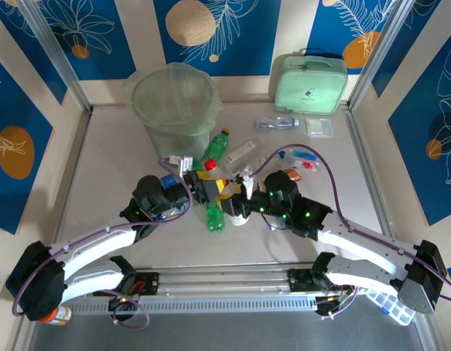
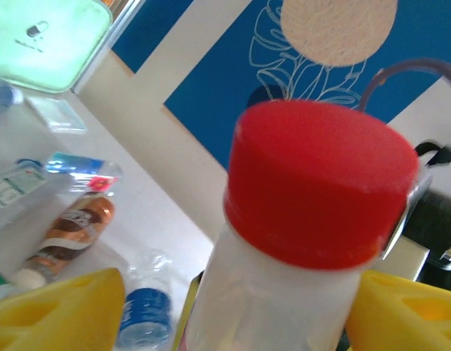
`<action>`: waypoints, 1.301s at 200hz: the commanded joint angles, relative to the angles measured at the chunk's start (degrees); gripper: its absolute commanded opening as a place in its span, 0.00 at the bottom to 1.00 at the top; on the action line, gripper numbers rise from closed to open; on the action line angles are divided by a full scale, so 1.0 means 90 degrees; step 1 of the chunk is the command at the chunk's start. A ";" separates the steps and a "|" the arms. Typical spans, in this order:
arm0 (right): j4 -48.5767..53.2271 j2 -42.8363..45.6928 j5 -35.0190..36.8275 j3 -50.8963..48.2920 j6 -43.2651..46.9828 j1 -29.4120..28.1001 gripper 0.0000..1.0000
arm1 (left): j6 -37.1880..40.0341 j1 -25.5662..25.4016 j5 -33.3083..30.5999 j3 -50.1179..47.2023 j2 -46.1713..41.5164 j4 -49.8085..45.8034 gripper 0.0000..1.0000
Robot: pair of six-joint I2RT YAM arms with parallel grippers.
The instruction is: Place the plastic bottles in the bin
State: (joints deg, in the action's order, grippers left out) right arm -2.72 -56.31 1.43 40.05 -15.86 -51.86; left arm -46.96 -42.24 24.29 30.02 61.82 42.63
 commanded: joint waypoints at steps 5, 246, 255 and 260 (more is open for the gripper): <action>-0.0195 0.0148 -0.0276 -0.0122 0.0003 0.0041 0.44 | -0.0014 -0.0004 0.0333 0.0320 0.0047 0.0660 0.60; -0.0501 0.1274 0.3697 -0.1252 -0.1236 -0.0325 0.97 | 0.1361 0.2008 -0.3499 0.4676 -0.0345 -0.5977 0.25; -0.0557 0.1182 0.3743 -0.1256 -0.1182 -0.0367 0.97 | 0.1240 0.2261 -0.3344 0.5102 -0.0060 -0.6204 0.25; -0.0583 0.1114 0.3808 -0.1243 -0.1150 -0.0396 0.96 | 0.1154 0.2407 -0.3246 0.5414 0.0160 -0.6388 0.25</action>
State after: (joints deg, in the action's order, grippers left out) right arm -5.08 -45.58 30.33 28.77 -25.50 -54.41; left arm -33.71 -25.61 -4.78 69.43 58.35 -8.54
